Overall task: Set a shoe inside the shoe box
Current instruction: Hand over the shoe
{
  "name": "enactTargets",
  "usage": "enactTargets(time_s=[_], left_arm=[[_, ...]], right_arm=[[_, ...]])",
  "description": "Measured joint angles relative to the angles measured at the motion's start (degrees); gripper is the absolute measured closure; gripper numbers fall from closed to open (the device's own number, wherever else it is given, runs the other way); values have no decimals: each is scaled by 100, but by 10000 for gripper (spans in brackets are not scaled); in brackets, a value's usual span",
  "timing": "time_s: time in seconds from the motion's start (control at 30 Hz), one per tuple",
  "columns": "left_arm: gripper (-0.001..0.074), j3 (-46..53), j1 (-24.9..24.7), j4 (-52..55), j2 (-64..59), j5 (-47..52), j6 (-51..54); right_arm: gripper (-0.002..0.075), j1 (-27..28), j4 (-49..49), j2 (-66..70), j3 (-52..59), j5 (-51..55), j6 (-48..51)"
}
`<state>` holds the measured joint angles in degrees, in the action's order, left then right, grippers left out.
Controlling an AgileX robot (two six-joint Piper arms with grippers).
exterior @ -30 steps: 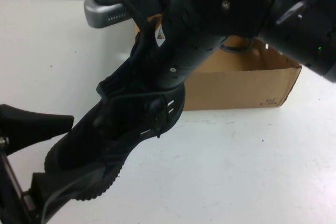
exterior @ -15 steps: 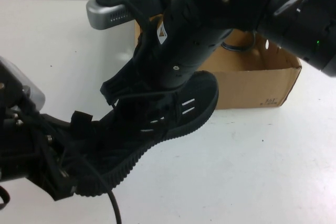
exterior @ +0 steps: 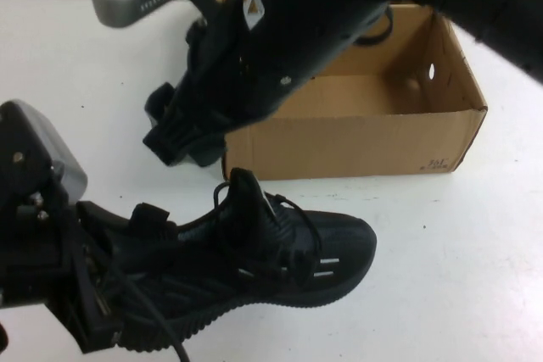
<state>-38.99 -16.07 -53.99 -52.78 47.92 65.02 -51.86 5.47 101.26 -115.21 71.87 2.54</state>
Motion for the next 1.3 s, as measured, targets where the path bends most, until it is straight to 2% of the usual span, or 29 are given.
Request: enactTargets(time_s=[0.27,0.43,0.7,0.83,0.97,1.03,1.3], left_arm=[[706,-856,-13,528,0,580,133],[707,-1340,-13,855,0,683,133],[708,-1398,115,967,-166,1061,286],[708,-1398,666,505,-425,1565,730],[708,-1398,1446,-333,-890,2160,1294],[708,-1398,1607,-576,-1035,2161,1460],[708,-1398,1664,-701,-1097,2142,1618]], right_arm=[[228,0,-250,-650,-323,24,2135],[228,251,-23,-1144,-243,36,3104],[228,879,630,-1967,1116,49,3622],[228,925,872,-2192,2064,49,3800],[228,925,1071,-2293,2819,-21,3941],[228,925,1231,-2293,2973,-120,4020],[228,925,1621,-2293,3034,-835,4272]])
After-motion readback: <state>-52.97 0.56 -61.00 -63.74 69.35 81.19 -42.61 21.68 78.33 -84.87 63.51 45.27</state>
